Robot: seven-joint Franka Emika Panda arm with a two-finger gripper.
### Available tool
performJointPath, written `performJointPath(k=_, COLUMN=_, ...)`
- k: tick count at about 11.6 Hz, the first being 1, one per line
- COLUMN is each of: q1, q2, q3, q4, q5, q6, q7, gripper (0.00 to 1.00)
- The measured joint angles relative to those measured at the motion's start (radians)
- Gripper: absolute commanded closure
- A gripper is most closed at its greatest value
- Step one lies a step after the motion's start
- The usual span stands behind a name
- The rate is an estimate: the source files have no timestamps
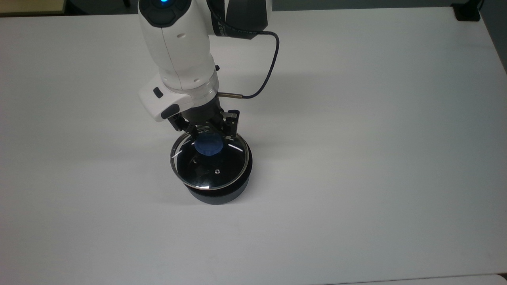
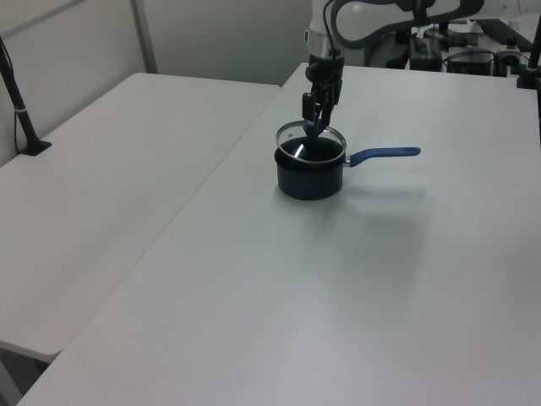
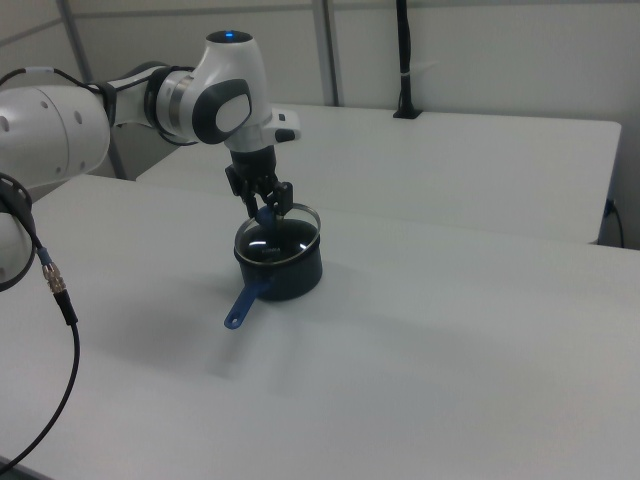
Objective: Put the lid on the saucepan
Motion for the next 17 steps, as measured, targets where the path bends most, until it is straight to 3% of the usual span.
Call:
performJointPath(k=2, q1=0.008, q2=0.001, q3=0.002, q4=-0.017, q5=0.000, q6=0.001, q7=0.001, gripper=0.45)
performJointPath(k=3, q1=0.012, q2=0.002, q3=0.002, q4=-0.018, q5=0.000, q6=0.002, q7=0.002, gripper=0.34)
performJointPath(k=5, q1=0.013, q2=0.003, q3=0.003, q4=-0.023, q5=0.000, q6=0.008, q7=0.016, gripper=0.33)
performJointPath(k=6, q1=0.013, q2=0.004, q3=0.003, q4=-0.030, q5=0.000, q6=0.019, q7=0.024, gripper=0.25)
performJointPath(k=7, q1=0.013, q2=0.004, q3=0.003, q4=-0.035, q5=0.000, q6=0.033, q7=0.034, gripper=0.00)
performJointPath(k=13, q1=0.009, q2=-0.006, q3=0.002, q4=-0.029, q5=0.000, q6=0.056, q7=0.088, gripper=0.00)
performJointPath(k=15, q1=-0.008, q2=-0.074, q3=-0.002, q4=-0.019, q5=0.000, q6=0.042, q7=0.147, gripper=0.00)
performJointPath(k=17, q1=-0.044, q2=-0.201, q3=-0.006, q4=-0.039, q5=-0.019, q6=-0.072, q7=0.151, gripper=0.00)
